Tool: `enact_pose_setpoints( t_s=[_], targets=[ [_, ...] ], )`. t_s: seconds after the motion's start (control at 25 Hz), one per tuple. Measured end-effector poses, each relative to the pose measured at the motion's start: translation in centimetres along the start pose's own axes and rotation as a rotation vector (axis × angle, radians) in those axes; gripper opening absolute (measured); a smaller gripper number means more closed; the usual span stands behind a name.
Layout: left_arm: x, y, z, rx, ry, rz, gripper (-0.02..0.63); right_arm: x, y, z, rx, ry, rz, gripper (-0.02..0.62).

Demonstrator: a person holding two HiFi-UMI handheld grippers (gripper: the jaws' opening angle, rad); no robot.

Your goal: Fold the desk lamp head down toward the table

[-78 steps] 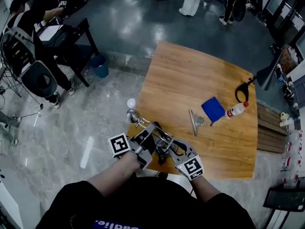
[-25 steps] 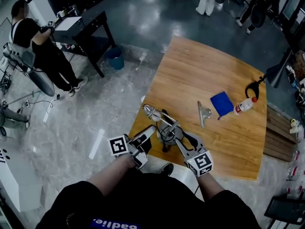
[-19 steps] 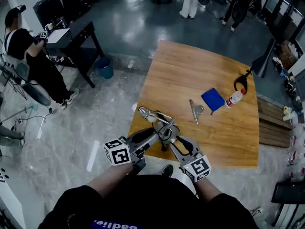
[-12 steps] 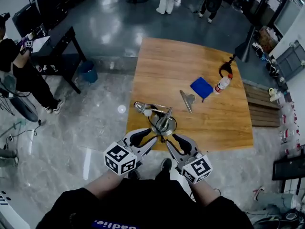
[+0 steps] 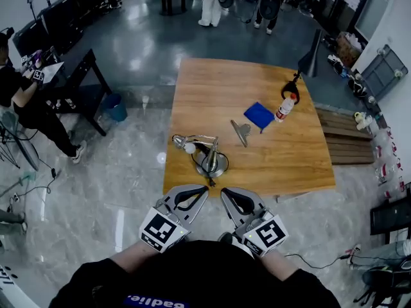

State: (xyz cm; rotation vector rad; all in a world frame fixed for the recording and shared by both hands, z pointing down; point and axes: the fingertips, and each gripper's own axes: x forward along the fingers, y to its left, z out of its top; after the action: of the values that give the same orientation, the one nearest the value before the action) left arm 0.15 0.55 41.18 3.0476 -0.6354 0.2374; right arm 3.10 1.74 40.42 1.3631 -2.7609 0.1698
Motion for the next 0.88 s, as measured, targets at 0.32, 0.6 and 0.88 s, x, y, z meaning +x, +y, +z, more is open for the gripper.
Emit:
enact_pose_setpoints(
  t_s=[0.32, 0.6, 0.88],
  targets=[
    [1.7, -2.5, 1.9, 0.009, -0.027, 0.013, 0.008, -2.5, -0.4, 0.8, -0.046, -0.046, 0.044, 0.005],
    [1.9, -2.7, 1.8, -0.017, -0.024, 0.034, 0.008, -2.8, -1.1, 0.2, -0.030, -0.029, 0.055, 0.005],
    [1.4, -2.0, 1.3, -0.032, -0.023, 0.060, 0.008, -2.3, -1.0, 0.1, -0.040, -0.016, 0.069, 0.005]
  ],
)
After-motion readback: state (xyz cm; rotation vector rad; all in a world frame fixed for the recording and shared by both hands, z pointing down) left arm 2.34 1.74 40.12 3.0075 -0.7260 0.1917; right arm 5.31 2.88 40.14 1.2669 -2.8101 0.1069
